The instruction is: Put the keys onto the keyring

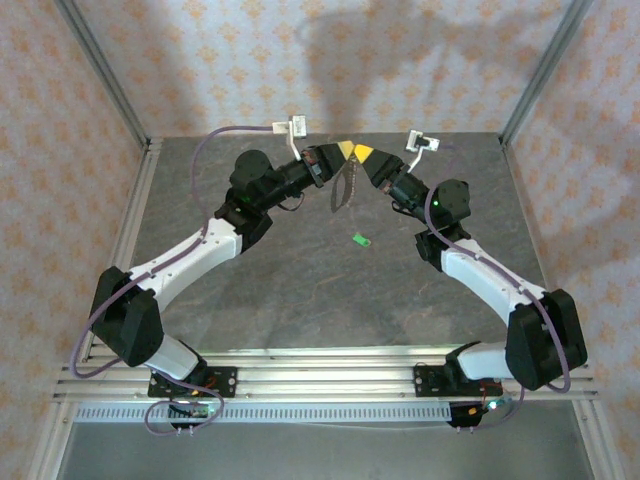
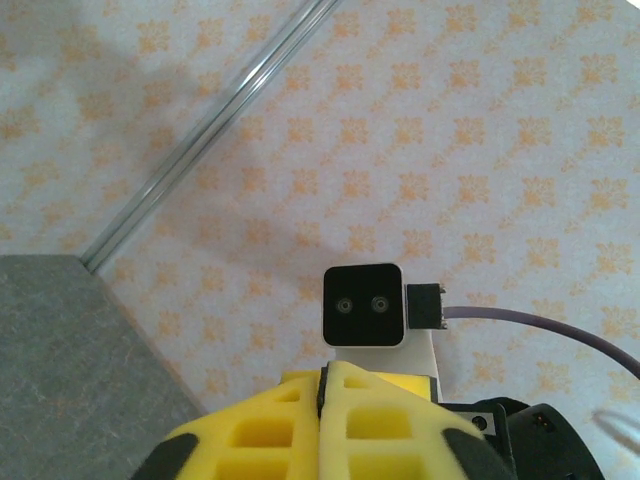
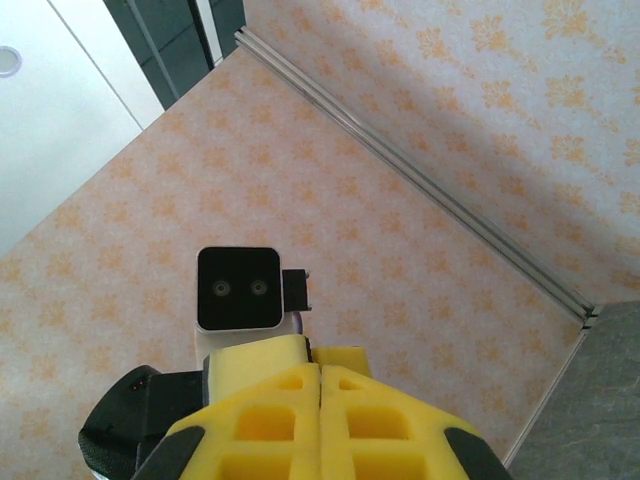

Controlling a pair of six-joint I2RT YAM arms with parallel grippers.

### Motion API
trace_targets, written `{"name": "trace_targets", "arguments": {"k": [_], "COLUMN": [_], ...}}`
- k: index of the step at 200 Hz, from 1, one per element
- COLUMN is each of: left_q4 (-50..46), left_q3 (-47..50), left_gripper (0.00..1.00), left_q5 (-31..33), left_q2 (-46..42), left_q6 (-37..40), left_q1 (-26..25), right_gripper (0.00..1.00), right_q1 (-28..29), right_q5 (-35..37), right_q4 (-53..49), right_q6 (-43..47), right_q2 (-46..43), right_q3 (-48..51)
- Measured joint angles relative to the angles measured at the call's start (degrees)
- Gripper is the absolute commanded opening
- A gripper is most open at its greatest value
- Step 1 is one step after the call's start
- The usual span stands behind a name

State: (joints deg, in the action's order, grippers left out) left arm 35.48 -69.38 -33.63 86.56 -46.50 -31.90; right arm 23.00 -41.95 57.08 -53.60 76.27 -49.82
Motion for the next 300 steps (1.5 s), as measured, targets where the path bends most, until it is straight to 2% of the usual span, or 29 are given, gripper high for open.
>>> {"name": "trace_targets", "arguments": {"k": [10,27,46,74,118,182,238,300], "left_q4": [0.0,-0.3,-2.5,-8.8,-17.6,-26.4,-29.2,-29.3], "left_q3": [0.0,0.0,-0.5,-3.1,-9.3,-15.4,-15.4,-15.4], "left_gripper": [0.0,0.0,0.0,0.0,0.0,0.0,0.0,0.0], "left_q5": [-0.1,-0.2,-0.3,-2.5,-10.3,-20.0,-22.9,-23.2], "left_q2": [0.0,0.0,0.0,0.0,0.0,0.0,0.0,0.0], "left_q6": [0.2,0.8,2.9,7.3,14.1,21.1,22.6,22.6], "left_q1": [0.0,0.0,0.0,0.2,2.5,3.4,3.4,3.3], "right_gripper": [0.0,0.27,0.36,0.36,0.35,0.31,0.31,0.28], "right_q1": [0.0,0.0,-0.3,-2.5,-5.2,-5.4,-4.6,-2.8], "right_q5": [0.0,0.0,-0.1,-1.6,-5.3,-10.8,-12.0,-12.2], "right_q4": [0.0,-0.9,-4.3,-9.5,-15.9,-18.0,-17.0,-15.0], "right_q6": [0.0,0.5,2.2,4.8,8.0,8.4,7.1,6.7], "right_q2": [0.0,-0.1,-1.3,-6.2,-13.2,-12.0,-9.6,-9.0], "right_q3": [0.0,0.0,0.0,1.0,2.1,2.0,0.9,-1.0]}}
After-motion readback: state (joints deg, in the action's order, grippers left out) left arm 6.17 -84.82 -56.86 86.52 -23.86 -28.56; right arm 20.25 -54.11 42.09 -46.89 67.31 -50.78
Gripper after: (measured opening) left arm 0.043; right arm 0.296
